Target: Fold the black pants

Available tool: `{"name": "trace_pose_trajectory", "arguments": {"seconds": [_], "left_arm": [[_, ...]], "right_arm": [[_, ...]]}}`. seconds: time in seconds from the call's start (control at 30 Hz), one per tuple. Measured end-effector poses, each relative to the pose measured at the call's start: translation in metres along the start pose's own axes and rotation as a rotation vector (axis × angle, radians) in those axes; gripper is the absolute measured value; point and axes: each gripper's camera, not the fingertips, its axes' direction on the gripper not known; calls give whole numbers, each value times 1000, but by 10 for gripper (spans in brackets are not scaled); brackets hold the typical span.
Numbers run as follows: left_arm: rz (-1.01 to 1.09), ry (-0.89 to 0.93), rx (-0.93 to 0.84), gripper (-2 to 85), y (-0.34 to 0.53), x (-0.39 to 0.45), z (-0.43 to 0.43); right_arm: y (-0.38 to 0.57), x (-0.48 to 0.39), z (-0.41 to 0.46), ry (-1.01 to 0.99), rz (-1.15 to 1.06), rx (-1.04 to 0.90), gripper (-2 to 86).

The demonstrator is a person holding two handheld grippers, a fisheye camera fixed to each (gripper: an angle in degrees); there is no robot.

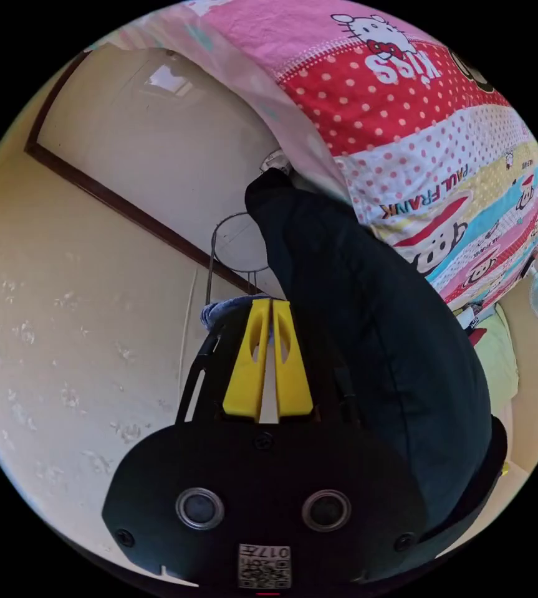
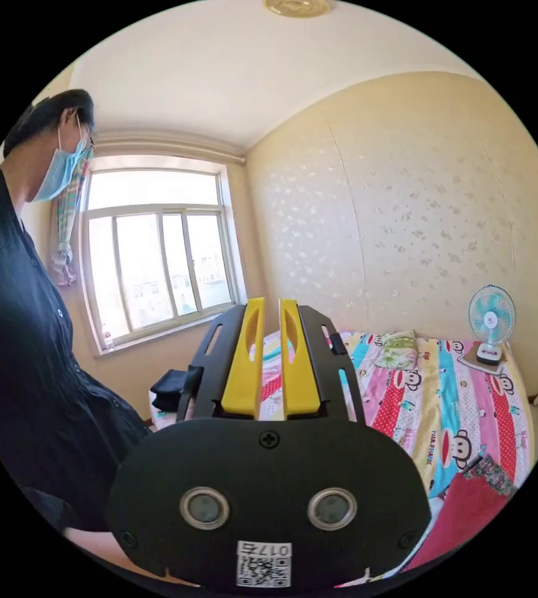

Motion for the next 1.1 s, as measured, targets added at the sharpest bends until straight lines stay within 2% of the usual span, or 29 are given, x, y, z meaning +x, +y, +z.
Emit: {"name": "trace_pose_trajectory", "arguments": {"seconds": [0.13,0.27,0.3,0.37,0.47,0.57,0.67,0.7,0.77,0.83,0.9,0.93,1.0,1.07,1.1], "left_arm": [[18,11,-4,-6,-35,-4,-65],[80,179,175,-7,-62,-3,-168],[81,194,210,-7,-64,-2,-184],[153,244,409,-7,-64,12,-255],[336,317,656,-1,-54,38,-335],[426,366,750,30,-71,57,-390],[393,462,764,118,-108,63,-421],[391,487,764,130,-115,64,-424],[383,541,742,128,-147,73,-430],[350,525,702,122,-172,81,-424],[316,577,657,93,-192,88,-413],[299,666,662,51,-193,94,-406],[355,741,703,43,-181,114,-403],[610,896,657,38,-154,164,-401],[659,896,639,37,-144,179,-399]], "right_arm": [[4,-18,3,47,-55,-14,20],[6,-22,2,37,-48,-64,19],[8,-18,-3,20,10,-43,16],[15,-4,-12,-46,155,12,12],[38,16,-32,-275,316,88,9],[54,25,-65,-270,479,54,9],[65,26,-114,-196,571,192,12],[69,26,-137,-201,589,301,12],[78,29,-171,-234,612,496,10],[98,31,-216,-251,673,805,8],[106,23,-245,-197,665,961,6],[104,16,-261,-138,658,983,6],[93,7,-281,-44,649,929,5],[82,2,-294,22,645,876,4],[78,3,-299,42,643,872,4]]}}
